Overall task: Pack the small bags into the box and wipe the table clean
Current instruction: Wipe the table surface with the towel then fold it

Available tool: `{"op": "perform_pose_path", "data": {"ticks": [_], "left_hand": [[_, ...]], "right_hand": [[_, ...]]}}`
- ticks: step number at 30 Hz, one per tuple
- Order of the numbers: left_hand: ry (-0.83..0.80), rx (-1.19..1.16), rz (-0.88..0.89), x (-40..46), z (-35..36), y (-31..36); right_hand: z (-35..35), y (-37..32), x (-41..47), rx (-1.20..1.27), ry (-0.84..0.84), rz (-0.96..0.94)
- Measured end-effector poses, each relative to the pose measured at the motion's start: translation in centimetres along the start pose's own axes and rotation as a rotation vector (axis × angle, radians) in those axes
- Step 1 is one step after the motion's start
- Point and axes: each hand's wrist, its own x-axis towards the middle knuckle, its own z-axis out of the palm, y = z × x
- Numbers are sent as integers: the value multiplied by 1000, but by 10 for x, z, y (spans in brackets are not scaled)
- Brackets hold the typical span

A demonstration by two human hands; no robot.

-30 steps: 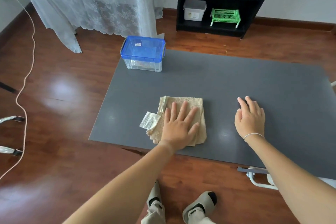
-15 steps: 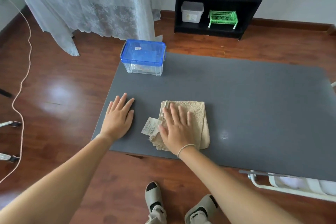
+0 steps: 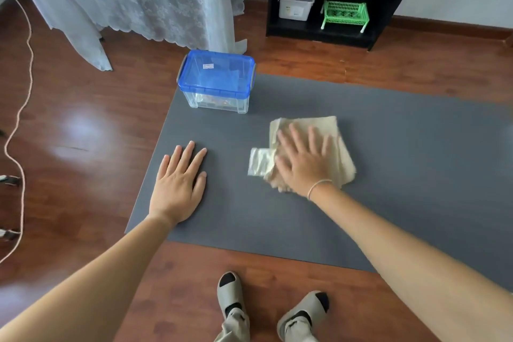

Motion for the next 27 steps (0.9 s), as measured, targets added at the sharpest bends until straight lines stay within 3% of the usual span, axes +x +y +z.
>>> {"op": "perform_pose_path", "data": {"ticks": [2,4,6,9,10,12,15,17,19,22,23,25,27], "left_hand": [[-7,11,-8,1,-1,0],[-11,19,-7,2,-2,1],[-11,25,-10,2,-2,1],[0,27,-14,2,-1,1],[0,31,-15,3,0,1],[-1,37,-16,4,0,1],[-12,42,-18,2,0,0],[-16,56,-17,2,-1,1],[-14,56,-15,3,-1,1],[1,54,-22,4,0,-1],[2,56,-22,4,1,-1],[4,57,-21,4,1,-1],[-1,51,-21,4,1,-2]], "right_hand": [[6,-4,-33,-117,6,-383],[-6,33,-24,-144,-43,-544],[-15,80,13,-156,-17,-342],[-33,118,77,-62,31,307],[-35,109,90,-16,34,403],[-29,73,100,16,-7,294],[-14,30,77,-113,-23,-170],[-21,40,74,-145,-46,-325],[-29,65,98,-169,-20,-250],[-38,70,141,-88,12,164],[-37,60,148,-56,29,226],[-31,33,146,-40,19,177],[-23,15,124,-62,-3,8]]}}
